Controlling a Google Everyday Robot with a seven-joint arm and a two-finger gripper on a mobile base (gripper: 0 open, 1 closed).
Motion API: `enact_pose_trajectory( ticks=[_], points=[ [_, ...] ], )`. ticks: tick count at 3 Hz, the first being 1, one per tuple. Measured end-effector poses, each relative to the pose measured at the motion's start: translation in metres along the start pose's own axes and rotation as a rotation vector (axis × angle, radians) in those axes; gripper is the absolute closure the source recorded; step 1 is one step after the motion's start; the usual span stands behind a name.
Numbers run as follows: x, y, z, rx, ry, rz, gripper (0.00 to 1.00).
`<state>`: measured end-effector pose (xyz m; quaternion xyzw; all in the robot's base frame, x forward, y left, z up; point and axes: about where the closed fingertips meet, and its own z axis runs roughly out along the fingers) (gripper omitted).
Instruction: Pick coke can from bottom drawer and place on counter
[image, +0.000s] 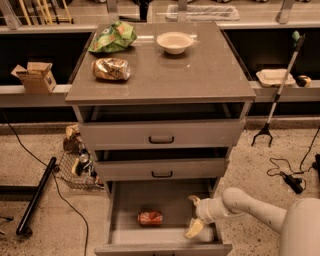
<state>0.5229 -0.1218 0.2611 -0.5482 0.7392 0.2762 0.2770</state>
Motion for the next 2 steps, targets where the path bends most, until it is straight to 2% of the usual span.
enact_pose_trajectory(
  ticks=[1,2],
  points=[
    [-0.001,0.0,0.003,-0.003,0.001,-0.003,0.0],
    [-0.007,-0.001,0.026,-0.024,0.009,-0.023,0.0]
  ],
)
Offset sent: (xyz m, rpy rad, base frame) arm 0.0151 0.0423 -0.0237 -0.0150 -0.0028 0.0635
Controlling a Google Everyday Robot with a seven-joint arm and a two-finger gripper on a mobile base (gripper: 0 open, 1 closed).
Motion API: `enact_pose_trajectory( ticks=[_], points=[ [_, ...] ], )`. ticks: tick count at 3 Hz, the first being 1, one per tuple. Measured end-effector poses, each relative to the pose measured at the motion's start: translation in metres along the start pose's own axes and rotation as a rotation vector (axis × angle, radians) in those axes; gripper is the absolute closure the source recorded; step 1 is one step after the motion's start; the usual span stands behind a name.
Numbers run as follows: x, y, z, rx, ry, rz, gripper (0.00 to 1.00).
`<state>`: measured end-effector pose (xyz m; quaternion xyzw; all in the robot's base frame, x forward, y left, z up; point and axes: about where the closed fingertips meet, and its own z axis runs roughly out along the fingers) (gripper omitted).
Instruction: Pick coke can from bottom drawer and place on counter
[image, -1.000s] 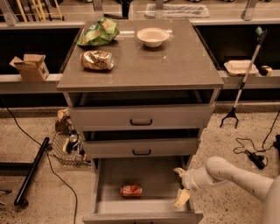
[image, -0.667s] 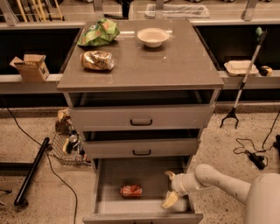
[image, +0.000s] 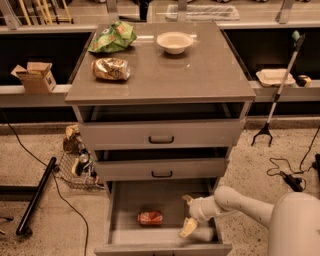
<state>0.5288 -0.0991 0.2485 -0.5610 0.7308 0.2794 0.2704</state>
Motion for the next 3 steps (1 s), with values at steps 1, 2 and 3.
enact_pose_trajectory(
  ticks=[1,2,3],
  points=[
    [-0.023,-0.004,0.043,-0.013,-0.008,-0.047,0.0],
    [-0.043,-0.005,0.077,-0.007,-0.034,-0.079,0.0],
    [-0.055,-0.006,0.107,-0.005,-0.042,-0.102,0.0]
  ],
)
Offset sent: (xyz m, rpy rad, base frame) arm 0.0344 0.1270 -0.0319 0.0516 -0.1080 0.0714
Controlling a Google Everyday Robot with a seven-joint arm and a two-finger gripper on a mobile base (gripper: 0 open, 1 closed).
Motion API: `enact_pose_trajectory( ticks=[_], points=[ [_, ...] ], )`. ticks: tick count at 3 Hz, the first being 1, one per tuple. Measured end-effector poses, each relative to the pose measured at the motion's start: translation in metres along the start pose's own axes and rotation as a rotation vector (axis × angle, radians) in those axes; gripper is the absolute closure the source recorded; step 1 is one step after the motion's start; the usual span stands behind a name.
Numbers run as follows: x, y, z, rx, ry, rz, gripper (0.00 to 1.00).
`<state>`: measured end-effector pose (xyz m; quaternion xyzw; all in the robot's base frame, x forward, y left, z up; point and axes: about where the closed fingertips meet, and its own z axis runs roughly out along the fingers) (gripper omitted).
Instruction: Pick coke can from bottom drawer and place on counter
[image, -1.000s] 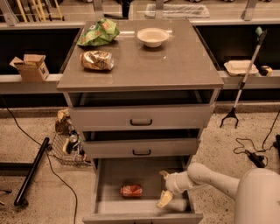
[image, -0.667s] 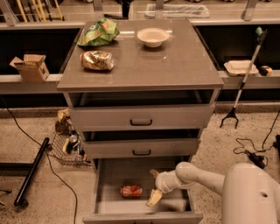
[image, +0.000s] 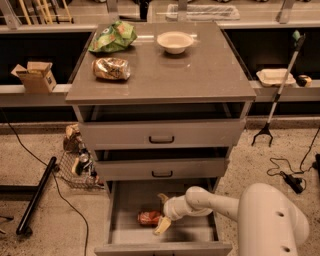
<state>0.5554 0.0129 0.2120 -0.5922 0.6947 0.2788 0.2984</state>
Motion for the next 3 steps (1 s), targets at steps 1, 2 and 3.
enact_pose_trajectory(
  ticks=[1,2,3],
  points=[
    [-0.001,-0.004,0.029,0.0,-0.002,-0.014,0.0],
    [0.005,-0.009,0.052,-0.004,-0.001,-0.027,0.0],
    [0.016,-0.013,0.067,-0.014,0.0,-0.033,0.08]
  ],
)
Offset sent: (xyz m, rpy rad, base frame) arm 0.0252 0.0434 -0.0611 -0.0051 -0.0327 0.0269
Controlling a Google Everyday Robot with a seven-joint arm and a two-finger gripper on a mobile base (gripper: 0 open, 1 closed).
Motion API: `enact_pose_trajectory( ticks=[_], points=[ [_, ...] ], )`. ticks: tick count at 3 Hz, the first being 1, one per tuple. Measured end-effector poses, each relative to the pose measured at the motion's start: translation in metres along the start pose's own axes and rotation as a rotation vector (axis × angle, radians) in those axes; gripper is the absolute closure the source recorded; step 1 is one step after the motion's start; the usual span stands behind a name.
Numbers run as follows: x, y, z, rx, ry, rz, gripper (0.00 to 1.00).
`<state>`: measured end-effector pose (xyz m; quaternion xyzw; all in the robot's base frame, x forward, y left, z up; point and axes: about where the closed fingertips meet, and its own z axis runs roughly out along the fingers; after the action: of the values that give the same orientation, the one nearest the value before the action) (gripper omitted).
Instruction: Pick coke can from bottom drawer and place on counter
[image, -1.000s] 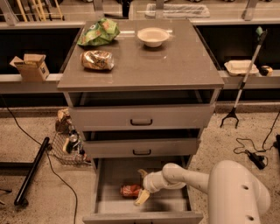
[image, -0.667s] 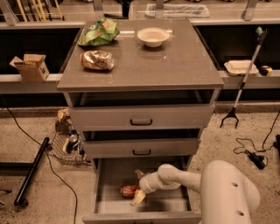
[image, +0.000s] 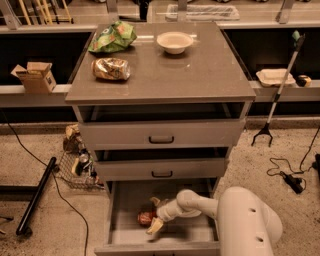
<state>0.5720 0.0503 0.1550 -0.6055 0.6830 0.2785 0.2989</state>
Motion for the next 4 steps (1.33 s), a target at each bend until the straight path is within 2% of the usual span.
enact_pose_trajectory(
  ticks=[1,3,4],
  points=[
    [0.011,-0.002,0.007,-0.006,0.007,-0.01,0.22],
    [0.026,0.004,0.012,-0.063,-0.054,-0.03,0.69],
    [0.023,0.004,0.009,-0.064,-0.056,-0.031,0.92]
  ],
)
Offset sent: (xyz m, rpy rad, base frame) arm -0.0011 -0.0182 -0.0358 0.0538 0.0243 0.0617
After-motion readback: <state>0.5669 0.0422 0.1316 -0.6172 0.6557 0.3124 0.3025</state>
